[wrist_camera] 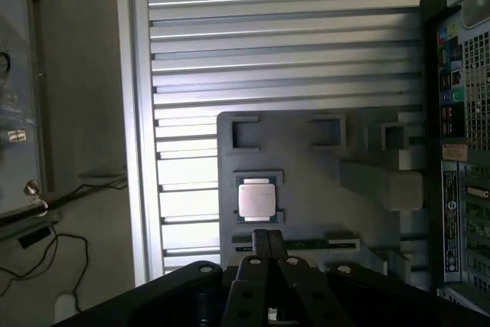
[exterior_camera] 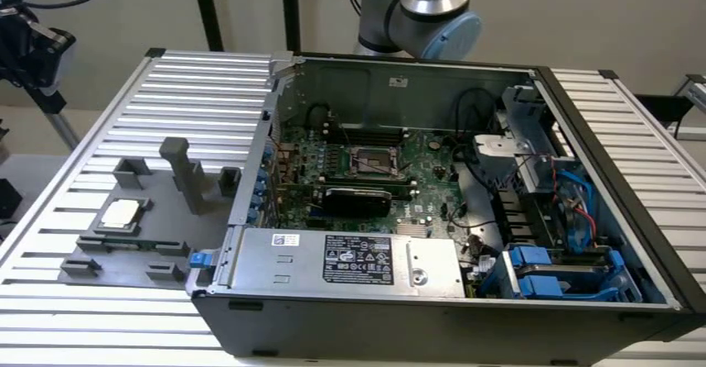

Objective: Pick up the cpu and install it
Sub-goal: 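Pick up the cpu and move it towards the insertion slot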

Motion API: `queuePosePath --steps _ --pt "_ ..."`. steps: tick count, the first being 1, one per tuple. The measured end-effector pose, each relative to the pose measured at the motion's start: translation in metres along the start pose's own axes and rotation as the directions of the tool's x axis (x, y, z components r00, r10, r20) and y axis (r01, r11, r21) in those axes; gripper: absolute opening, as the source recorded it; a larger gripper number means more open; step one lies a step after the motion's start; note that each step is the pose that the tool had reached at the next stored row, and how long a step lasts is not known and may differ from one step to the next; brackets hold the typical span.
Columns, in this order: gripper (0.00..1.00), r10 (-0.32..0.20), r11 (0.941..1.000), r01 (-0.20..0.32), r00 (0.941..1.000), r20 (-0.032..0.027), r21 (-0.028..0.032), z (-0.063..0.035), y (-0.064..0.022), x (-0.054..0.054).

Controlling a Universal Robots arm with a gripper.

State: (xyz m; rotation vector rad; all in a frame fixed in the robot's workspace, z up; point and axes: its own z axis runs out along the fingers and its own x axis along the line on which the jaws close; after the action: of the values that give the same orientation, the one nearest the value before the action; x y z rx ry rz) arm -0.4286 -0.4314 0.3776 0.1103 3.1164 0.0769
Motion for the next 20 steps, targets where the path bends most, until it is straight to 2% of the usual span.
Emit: queuePosePath --steps 1,2,3,5,6,9,10,12,13,15,16,17,20 --pt "0.11 0.000 1.0000 0.000 1.0000 0.0000 0.0000 0.0000 0.0000 0.0000" --pt "0.18 0.000 1.0000 0.000 1.0000 0.0000 0.0000 0.0000 0.0000 0.0000" --pt "0.18 0.000 1.0000 0.000 1.0000 0.0000 0.0000 0.0000 0.0000 0.0000" --pt "0.30 0.000 1.0000 0.000 1.0000 0.0000 0.0000 0.0000 0.0000 0.0000" --pt "0.30 0.000 1.0000 0.000 1.0000 0.0000 0.0000 0.0000 0.0000 0.0000" --pt "0.48 0.000 1.0000 0.000 1.0000 0.0000 0.0000 0.0000 0.0000 0.0000" --pt "0.48 0.000 1.0000 0.000 1.0000 0.0000 0.0000 0.0000 0.0000 0.0000" --pt "0.59 0.000 1.0000 0.000 1.0000 -0.0002 0.0001 0.0000 0.0000 0.0000" --pt "0.59 0.000 1.0000 0.000 1.0000 -0.0003 0.0002 0.0001 0.0000 0.0000" --pt "0.71 0.000 1.0000 0.000 1.0000 -0.0001 0.0001 0.0011 0.0000 -0.0003" --pt "0.71 0.000 1.0000 0.000 1.0000 -0.0005 0.0001 0.0022 -0.0001 -0.0009" --pt "0.77 0.000 1.0000 0.000 1.0000 -0.0007 0.0000 0.0039 -0.0001 -0.0019" --pt "0.77 0.000 1.0000 0.000 1.0000 -0.0011 0.0000 0.0095 0.0000 -0.0061"
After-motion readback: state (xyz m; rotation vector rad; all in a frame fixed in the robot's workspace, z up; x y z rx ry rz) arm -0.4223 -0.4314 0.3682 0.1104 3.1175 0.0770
